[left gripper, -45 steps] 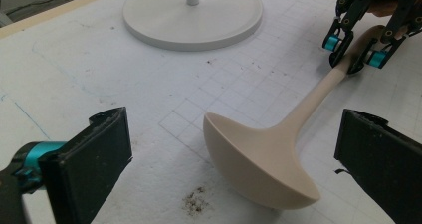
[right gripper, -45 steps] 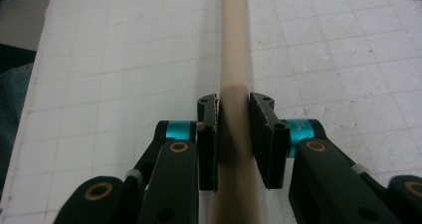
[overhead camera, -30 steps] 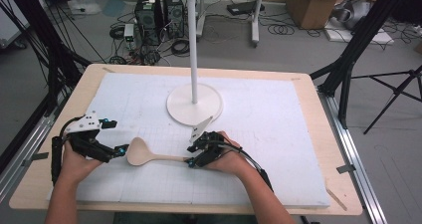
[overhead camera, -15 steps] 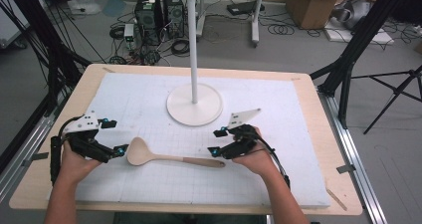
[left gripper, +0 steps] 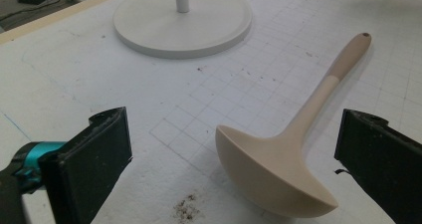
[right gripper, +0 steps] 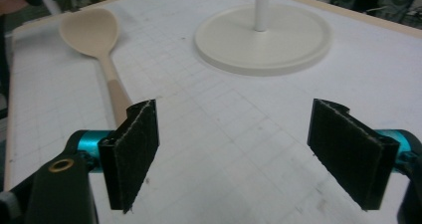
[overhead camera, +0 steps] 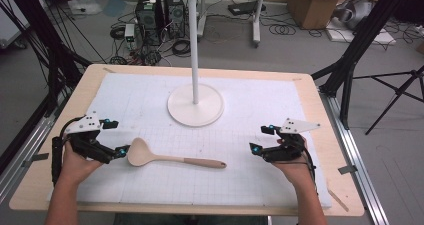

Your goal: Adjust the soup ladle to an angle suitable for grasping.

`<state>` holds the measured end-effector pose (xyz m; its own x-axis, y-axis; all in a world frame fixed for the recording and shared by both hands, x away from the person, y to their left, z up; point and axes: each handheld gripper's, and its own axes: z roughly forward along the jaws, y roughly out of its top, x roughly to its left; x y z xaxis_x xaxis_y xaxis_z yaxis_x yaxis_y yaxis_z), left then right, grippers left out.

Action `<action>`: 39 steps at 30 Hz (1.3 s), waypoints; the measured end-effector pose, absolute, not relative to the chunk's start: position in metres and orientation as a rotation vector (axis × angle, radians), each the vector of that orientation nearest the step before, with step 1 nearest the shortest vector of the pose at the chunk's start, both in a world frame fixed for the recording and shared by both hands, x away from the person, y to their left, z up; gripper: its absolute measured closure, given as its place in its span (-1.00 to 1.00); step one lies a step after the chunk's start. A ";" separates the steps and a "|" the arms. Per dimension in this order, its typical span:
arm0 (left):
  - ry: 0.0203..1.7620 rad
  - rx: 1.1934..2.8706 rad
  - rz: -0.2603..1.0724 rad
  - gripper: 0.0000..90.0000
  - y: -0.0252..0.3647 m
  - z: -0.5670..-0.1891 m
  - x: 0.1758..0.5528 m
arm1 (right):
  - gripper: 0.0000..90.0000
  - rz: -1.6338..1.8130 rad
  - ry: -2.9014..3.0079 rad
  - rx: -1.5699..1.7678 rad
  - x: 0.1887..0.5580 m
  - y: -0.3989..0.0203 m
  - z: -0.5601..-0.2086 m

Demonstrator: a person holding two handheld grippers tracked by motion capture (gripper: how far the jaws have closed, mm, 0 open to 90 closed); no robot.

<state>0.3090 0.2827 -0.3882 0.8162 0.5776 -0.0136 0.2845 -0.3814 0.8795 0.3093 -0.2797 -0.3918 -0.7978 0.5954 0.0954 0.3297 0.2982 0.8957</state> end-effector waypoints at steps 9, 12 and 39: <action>0.639 1.984 0.363 -0.96 0.283 -0.388 0.309 | -0.78 1.454 2.246 0.945 0.300 -0.299 -0.400; 0.637 1.982 0.363 -0.96 0.283 -0.387 0.309 | -0.79 1.450 2.238 0.954 0.299 -0.301 -0.403; 0.600 1.994 0.341 -0.96 0.274 -0.387 0.311 | -0.99 1.504 2.162 1.007 0.301 -0.314 -0.402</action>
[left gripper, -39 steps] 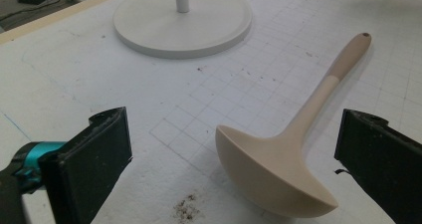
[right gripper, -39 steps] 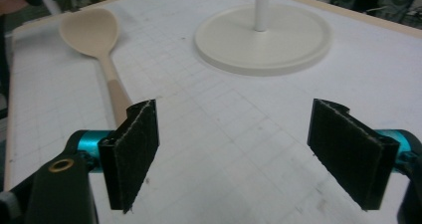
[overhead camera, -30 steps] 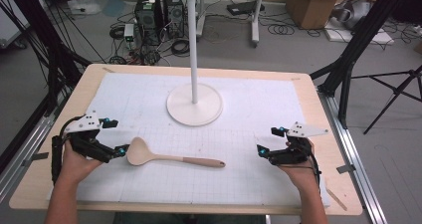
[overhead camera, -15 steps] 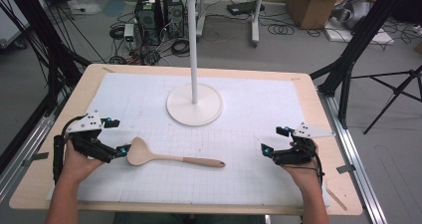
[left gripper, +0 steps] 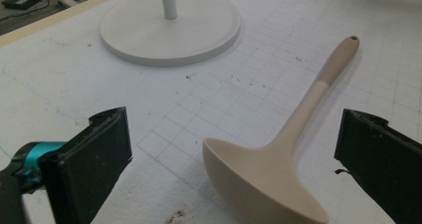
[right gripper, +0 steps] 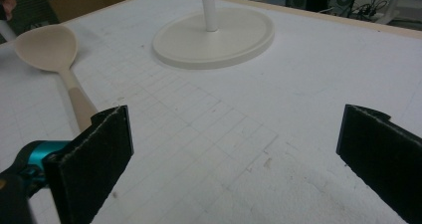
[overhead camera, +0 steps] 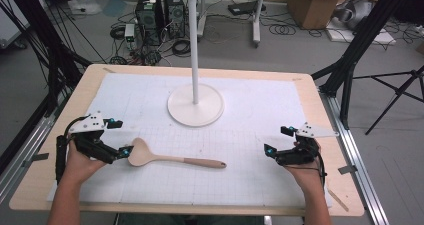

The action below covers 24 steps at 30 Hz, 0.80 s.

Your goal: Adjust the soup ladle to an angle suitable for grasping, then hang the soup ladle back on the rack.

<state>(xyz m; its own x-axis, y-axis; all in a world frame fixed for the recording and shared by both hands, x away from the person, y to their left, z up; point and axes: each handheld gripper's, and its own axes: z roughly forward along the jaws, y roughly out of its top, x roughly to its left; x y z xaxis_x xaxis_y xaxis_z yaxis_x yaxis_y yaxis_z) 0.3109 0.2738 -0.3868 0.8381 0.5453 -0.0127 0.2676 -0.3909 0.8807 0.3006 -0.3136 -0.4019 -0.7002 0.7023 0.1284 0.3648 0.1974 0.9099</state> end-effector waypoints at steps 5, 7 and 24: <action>0.597 1.991 0.337 -0.96 0.271 -0.387 0.311 | -0.99 1.498 2.176 1.011 0.301 -0.314 -0.403; 0.593 1.991 0.339 -0.96 0.270 -0.386 0.310 | -0.99 1.494 2.189 1.010 0.301 -0.313 -0.403; 0.550 1.999 0.321 -0.96 0.263 -0.380 0.310 | -0.99 1.493 2.207 1.012 0.302 -0.313 -0.405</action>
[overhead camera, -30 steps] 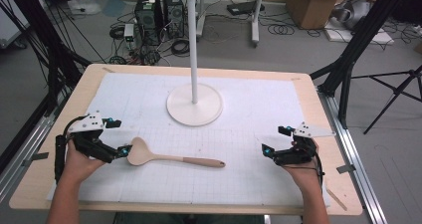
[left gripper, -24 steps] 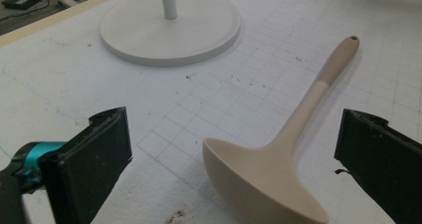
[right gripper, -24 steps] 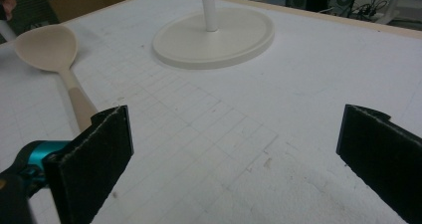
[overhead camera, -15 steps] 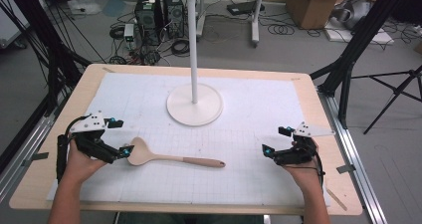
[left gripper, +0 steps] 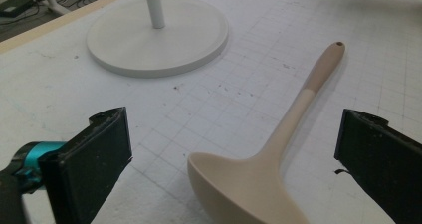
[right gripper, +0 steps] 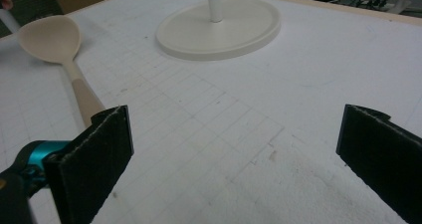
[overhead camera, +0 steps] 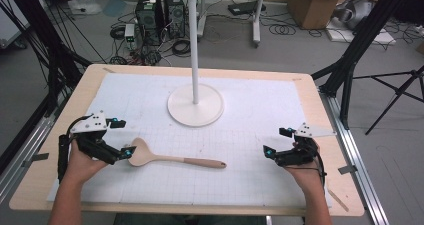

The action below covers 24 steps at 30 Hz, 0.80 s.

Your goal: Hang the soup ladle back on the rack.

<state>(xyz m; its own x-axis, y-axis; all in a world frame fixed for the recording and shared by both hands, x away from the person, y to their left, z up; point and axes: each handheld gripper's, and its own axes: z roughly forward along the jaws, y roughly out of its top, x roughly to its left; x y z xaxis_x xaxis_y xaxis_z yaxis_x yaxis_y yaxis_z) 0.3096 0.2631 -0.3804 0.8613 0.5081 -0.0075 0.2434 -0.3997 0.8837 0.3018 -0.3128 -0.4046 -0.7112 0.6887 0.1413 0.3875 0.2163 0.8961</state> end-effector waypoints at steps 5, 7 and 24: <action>0.537 2.033 0.315 -0.96 0.255 -0.377 0.309 | -0.99 1.499 2.193 1.018 0.301 -0.316 -0.404; 0.528 2.036 0.319 -0.96 0.253 -0.374 0.309 | -0.99 1.499 2.194 1.021 0.301 -0.316 -0.404; 0.386 2.161 0.269 -0.96 0.197 -0.360 0.323 | -0.99 1.499 2.202 1.023 0.302 -0.316 -0.406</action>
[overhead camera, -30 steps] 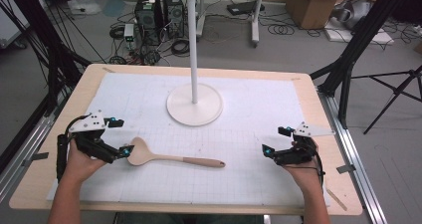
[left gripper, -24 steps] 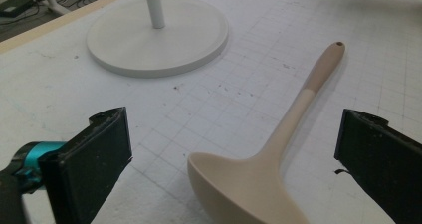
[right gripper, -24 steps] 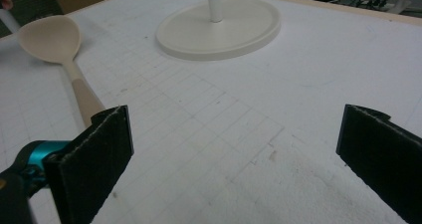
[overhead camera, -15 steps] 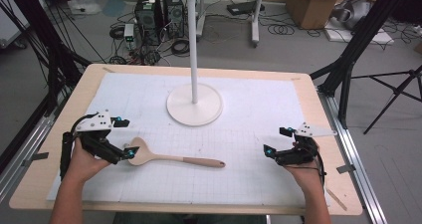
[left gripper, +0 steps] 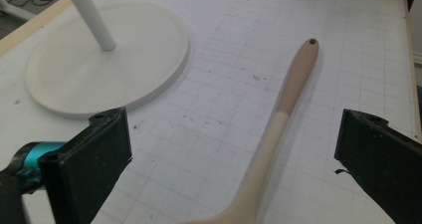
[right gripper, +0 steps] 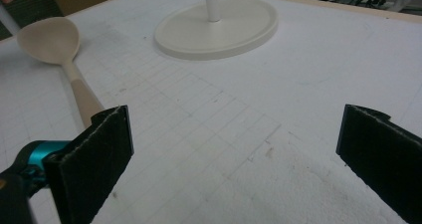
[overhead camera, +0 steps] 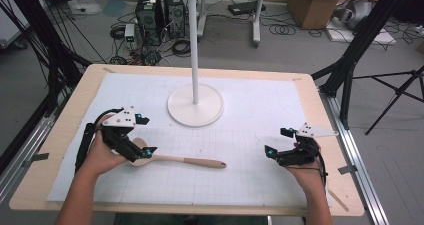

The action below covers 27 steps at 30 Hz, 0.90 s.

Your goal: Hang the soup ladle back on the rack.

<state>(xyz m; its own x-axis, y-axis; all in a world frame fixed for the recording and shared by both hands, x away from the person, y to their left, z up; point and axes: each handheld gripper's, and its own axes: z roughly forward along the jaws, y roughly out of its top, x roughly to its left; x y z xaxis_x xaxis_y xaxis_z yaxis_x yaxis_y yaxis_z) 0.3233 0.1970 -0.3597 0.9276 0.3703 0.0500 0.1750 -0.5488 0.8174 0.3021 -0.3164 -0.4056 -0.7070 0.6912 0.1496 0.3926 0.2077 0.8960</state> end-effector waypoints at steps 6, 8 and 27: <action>0.333 2.211 0.230 -0.96 0.173 -0.361 0.327 | -0.99 1.487 2.213 1.022 0.303 -0.315 -0.407; 0.325 2.227 0.219 -0.96 0.167 -0.363 0.328 | -0.99 1.487 2.214 1.021 0.303 -0.315 -0.407; 0.253 2.345 0.134 -0.96 0.120 -0.381 0.335 | -0.99 1.482 2.224 1.020 0.305 -0.314 -0.409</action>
